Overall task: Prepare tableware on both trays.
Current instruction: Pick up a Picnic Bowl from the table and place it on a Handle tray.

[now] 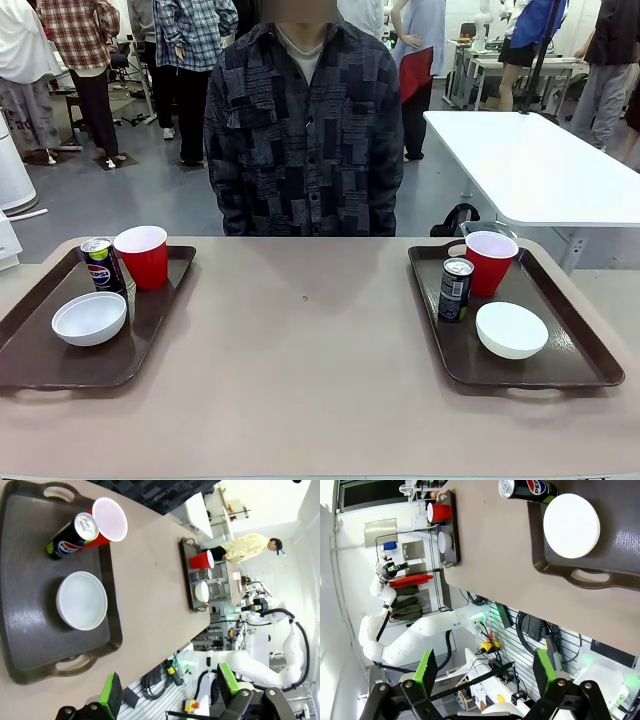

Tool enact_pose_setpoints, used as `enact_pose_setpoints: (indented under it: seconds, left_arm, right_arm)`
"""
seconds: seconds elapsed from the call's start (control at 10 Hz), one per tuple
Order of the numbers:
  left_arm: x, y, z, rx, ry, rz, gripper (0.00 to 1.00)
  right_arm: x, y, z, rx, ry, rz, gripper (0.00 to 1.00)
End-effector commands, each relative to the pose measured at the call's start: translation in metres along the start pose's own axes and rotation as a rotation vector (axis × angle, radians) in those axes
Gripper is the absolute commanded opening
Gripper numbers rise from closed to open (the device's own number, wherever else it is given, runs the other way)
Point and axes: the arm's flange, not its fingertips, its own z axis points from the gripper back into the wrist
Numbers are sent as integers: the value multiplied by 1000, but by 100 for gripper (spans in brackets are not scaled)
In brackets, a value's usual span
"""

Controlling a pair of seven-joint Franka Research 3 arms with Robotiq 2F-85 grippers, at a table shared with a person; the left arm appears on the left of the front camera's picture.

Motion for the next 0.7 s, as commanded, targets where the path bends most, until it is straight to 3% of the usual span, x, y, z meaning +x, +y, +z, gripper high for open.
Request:
enact_pose_setpoints:
  seconds: [0.0, 0.6]
  left_arm:
    - [-2, -2, 0, -17, -9, -2, 100]
    - [-2, -2, 0, -17, -9, -2, 100]
  right_arm:
    - [1, 2, 0, 28, -7, 20, 100]
    - [1, 2, 0, 28, -7, 20, 100]
